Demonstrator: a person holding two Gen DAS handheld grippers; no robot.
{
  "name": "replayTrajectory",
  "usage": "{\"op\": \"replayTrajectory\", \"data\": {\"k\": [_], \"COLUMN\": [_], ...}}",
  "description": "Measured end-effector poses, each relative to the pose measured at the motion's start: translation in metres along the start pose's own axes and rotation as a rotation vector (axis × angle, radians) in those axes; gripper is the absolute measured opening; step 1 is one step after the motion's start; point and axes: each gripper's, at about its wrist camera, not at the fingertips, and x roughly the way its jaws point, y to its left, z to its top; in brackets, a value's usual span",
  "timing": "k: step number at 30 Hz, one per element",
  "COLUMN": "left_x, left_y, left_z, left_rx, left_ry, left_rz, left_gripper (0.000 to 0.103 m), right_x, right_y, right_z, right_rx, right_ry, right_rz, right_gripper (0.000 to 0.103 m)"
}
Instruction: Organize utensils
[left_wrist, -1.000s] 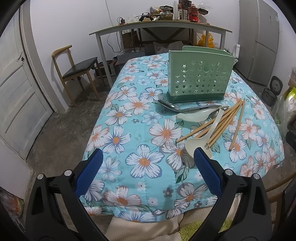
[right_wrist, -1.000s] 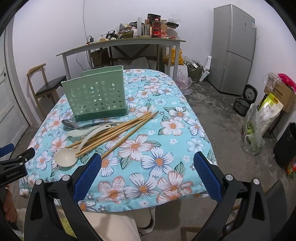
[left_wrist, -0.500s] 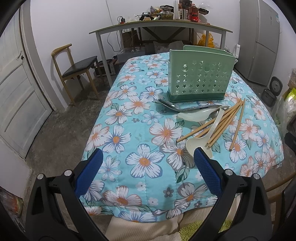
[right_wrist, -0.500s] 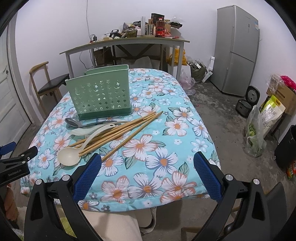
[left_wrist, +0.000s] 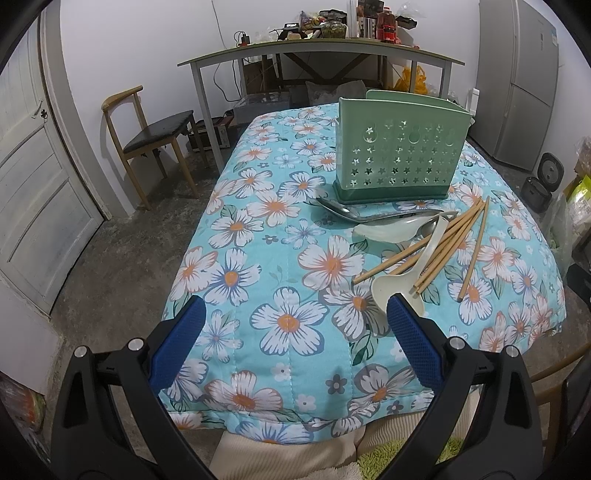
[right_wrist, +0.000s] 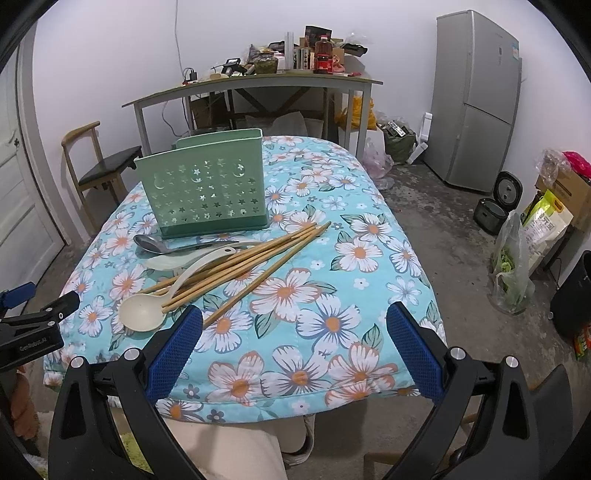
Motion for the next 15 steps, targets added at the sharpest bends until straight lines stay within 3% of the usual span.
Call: {"op": "replayTrajectory", "data": {"k": [15], "left_x": [0.0011], "left_y": [0.0000], "left_z": [-0.0006], "left_rx": [-0.001], "left_ry": [0.002], "left_rz": [0.000], "left_gripper": [0.095], "right_x": [0.0011], "right_y": [0.0024], "right_z": [0.0003], "right_rx": [-0.001], "right_ry": [0.006], "right_rz": [0.008], "right_gripper": [0.097]}}
